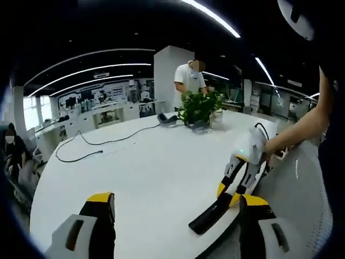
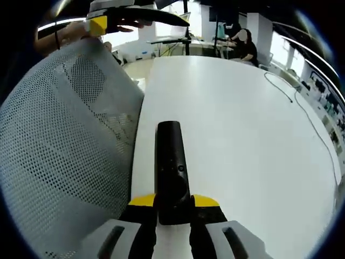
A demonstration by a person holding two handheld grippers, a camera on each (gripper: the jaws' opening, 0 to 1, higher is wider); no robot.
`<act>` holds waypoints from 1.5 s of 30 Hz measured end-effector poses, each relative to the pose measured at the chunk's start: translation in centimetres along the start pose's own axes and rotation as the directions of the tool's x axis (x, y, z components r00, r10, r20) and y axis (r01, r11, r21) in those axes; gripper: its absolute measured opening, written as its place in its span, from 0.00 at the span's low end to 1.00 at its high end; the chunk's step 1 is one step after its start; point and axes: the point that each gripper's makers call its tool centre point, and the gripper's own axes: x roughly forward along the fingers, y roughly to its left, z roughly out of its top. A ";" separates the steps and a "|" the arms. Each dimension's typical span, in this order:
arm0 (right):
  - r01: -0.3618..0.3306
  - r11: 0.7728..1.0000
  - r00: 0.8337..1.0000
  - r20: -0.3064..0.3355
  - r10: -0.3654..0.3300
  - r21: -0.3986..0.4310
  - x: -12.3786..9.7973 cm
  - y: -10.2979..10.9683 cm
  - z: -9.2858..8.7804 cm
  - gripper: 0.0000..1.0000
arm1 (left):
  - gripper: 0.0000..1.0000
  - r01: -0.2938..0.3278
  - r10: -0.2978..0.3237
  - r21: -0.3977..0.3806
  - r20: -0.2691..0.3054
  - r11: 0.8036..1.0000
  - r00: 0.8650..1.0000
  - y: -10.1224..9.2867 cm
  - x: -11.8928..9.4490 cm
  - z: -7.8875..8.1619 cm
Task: Press the specified remote control buttons in sequence, fully releasing each button before pressing the next.
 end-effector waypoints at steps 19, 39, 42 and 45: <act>0.012 1.000 1.000 -0.017 -0.012 0.018 0.0 -0.5 -0.2 0.20 | 1.00 -0.067 0.116 -0.184 0.272 0.981 0.955 1.1 -1.5 3.0; 0.025 1.000 0.998 -0.056 -0.025 -0.005 -0.2 -3.1 -0.3 0.20 | 0.97 -0.058 0.102 -0.190 0.232 0.980 0.967 1.4 -1.5 1.9; 0.024 1.000 0.999 -0.048 -0.024 0.011 -0.1 -3.6 -0.1 0.20 | 1.00 -0.048 0.108 -0.236 0.247 0.970 0.963 1.8 -1.7 1.9; 0.029 0.999 0.999 -0.043 -0.028 0.026 -0.2 -4.0 0.0 0.20 | 1.00 -0.060 0.117 -0.227 0.248 0.972 0.962 1.9 -1.8 1.9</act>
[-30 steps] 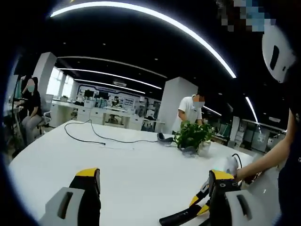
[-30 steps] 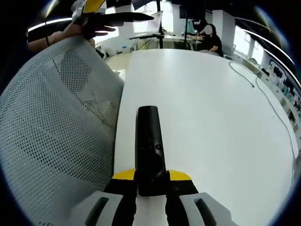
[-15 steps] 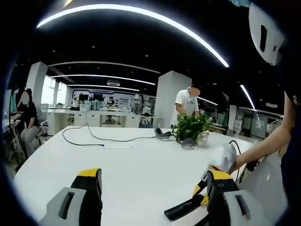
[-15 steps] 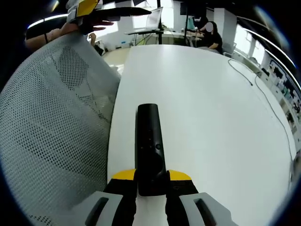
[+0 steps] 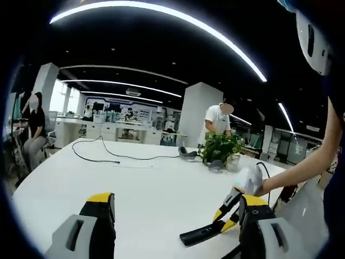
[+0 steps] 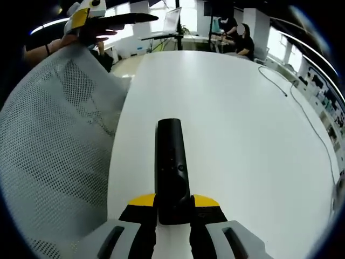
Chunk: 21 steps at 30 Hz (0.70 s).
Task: Press the specified remote control buttons in sequence, fully releasing each button before pressing the next.
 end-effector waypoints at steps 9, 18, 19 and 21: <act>-0.004 1.000 1.000 0.001 0.004 0.016 0.2 -1.3 0.5 0.20 | 0.99 -0.006 0.007 0.054 -0.018 0.998 1.000 0.1 -0.1 -0.5; -0.005 0.999 1.000 0.012 0.005 0.032 0.4 -3.6 1.0 0.20 | 0.98 0.000 0.006 0.093 -0.057 0.996 0.998 -0.1 -0.1 -1.3; -0.004 0.999 1.000 0.015 0.004 0.032 0.4 -3.9 1.1 0.20 | 0.98 0.003 0.005 0.102 -0.074 0.995 0.997 -0.1 0.0 -1.6; -0.005 0.999 1.000 0.024 0.005 0.037 0.5 -4.7 1.2 0.20 | 0.98 0.010 0.001 0.119 -0.099 0.993 0.995 -0.3 0.1 -2.0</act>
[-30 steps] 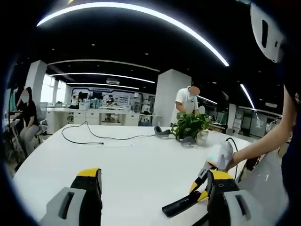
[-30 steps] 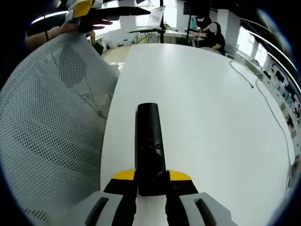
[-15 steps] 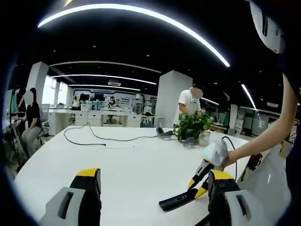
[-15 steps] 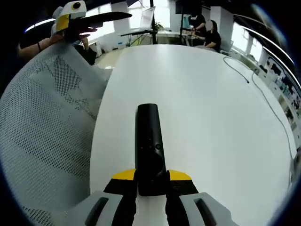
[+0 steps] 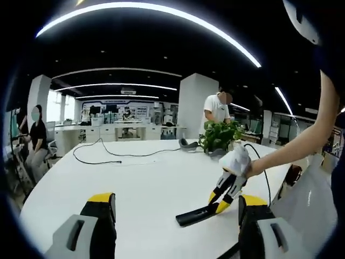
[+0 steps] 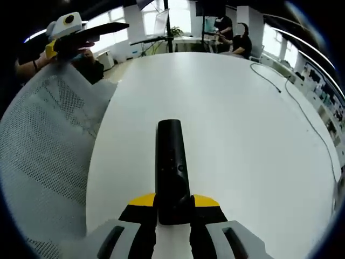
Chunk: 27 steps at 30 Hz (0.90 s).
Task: Press the specified remote control buttons in sequence, fully releasing each button before pressing the next.
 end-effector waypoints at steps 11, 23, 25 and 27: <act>0.004 0.999 1.000 0.017 -0.005 0.034 0.3 -3.5 0.8 0.21 | 0.99 -0.025 0.026 0.041 -0.016 0.999 1.000 0.2 0.0 -0.2; 0.064 0.998 0.998 -0.008 -0.064 -0.004 0.9 -7.5 2.7 0.20 | 1.00 0.023 -0.018 0.097 -0.059 0.995 0.998 -0.5 0.5 -0.6; 0.065 0.998 0.998 -0.005 -0.065 -0.003 1.0 -7.9 2.8 0.20 | 1.00 0.025 -0.019 0.099 -0.060 0.995 0.998 -0.5 0.5 -0.6; 0.067 0.998 0.998 -0.007 -0.067 0.005 1.0 -8.5 3.1 0.20 | 1.00 0.028 -0.023 0.097 -0.055 0.995 0.998 -0.6 0.5 -0.5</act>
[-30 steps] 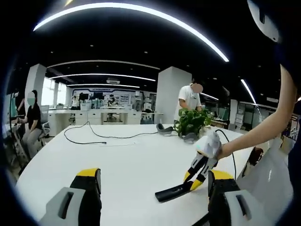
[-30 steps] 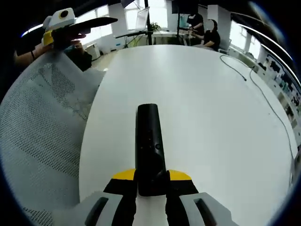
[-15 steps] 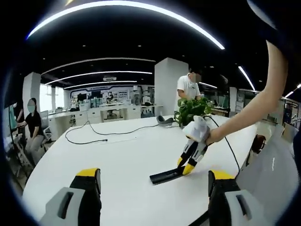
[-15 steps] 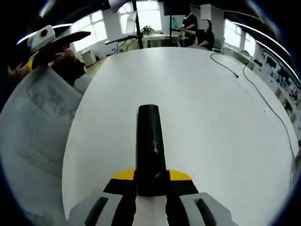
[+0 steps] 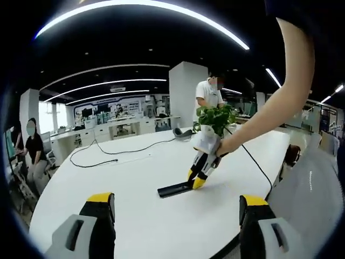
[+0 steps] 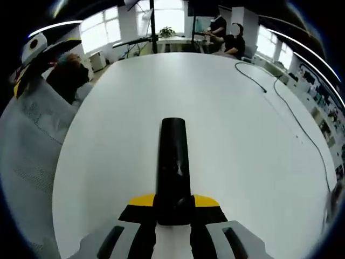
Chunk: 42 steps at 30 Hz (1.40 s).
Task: Press the specified remote control buttons in sequence, fully releasing each button before pressing the next.
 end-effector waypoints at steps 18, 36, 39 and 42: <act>0.044 0.998 0.999 -0.018 -0.043 0.037 0.3 -3.5 0.6 0.21 | 1.00 0.031 -0.031 0.009 -0.006 0.999 1.000 -1.0 0.1 -0.1; 0.071 0.997 0.997 -0.036 -0.072 -0.027 -0.5 -4.3 0.8 0.21 | 1.00 0.048 -0.048 0.006 -0.015 0.999 0.999 -1.9 0.1 -0.3; 0.067 0.997 0.996 0.062 -0.069 0.039 -1.9 -3.5 2.4 0.26 | 1.00 0.046 -0.046 0.012 -0.016 0.999 0.999 -1.8 0.1 -0.3; 0.122 0.990 0.984 0.123 -0.129 0.064 -5.0 -3.6 2.3 0.33 | 1.00 0.043 -0.042 0.019 -0.020 0.999 0.999 -1.8 0.1 -0.4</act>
